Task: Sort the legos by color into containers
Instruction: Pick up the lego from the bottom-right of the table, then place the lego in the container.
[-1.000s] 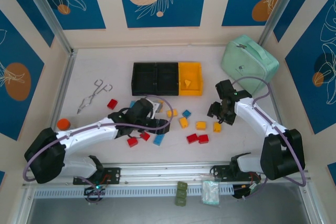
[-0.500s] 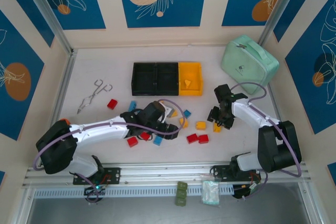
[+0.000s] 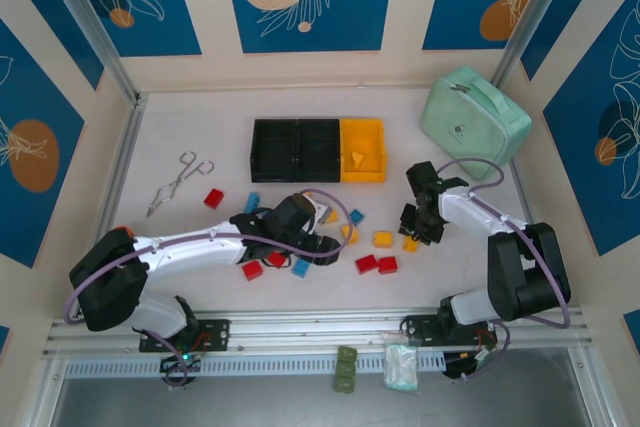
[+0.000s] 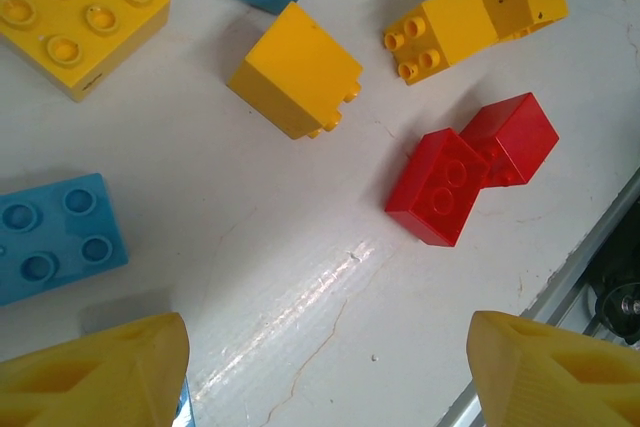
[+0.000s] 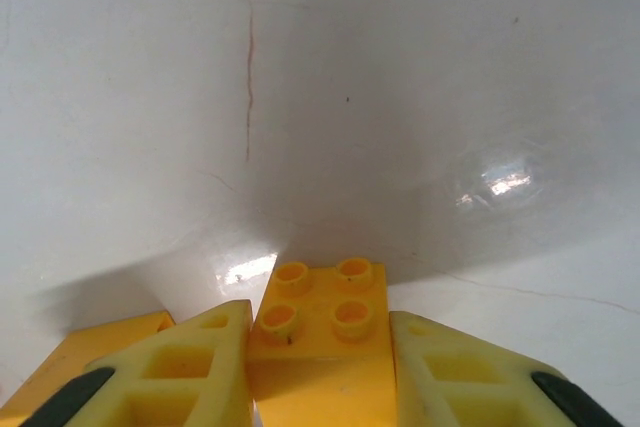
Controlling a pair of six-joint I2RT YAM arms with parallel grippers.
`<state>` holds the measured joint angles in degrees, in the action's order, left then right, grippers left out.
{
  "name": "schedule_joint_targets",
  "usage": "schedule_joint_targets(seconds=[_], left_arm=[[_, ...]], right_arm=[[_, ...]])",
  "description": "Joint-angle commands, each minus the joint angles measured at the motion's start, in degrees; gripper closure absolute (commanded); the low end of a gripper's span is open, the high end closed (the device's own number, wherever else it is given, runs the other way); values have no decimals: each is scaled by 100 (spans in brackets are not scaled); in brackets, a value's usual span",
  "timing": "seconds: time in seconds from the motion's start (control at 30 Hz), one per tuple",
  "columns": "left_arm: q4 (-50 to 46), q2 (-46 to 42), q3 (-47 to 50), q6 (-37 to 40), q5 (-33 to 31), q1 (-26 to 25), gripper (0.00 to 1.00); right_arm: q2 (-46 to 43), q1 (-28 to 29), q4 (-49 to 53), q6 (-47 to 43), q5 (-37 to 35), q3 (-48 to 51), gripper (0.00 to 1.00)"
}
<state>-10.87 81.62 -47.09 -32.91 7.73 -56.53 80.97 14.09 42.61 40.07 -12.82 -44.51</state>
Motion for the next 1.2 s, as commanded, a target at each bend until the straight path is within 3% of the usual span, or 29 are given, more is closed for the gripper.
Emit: schedule_joint_targets(seconds=[0.0, 0.43, 1.17], left_arm=[[68, 21, -57, -42, -163, -60, 27], [217, -254, 199, -417, -623, -49, 27], [-209, -1129, 666, -834, -1383, 107, 27]], right_arm=[[27, 87, 125, -3, 65, -117, 71], [96, 211, 379, -207, 80, -1227, 74], [2639, 649, 812, -693, -48, -4751, 75]])
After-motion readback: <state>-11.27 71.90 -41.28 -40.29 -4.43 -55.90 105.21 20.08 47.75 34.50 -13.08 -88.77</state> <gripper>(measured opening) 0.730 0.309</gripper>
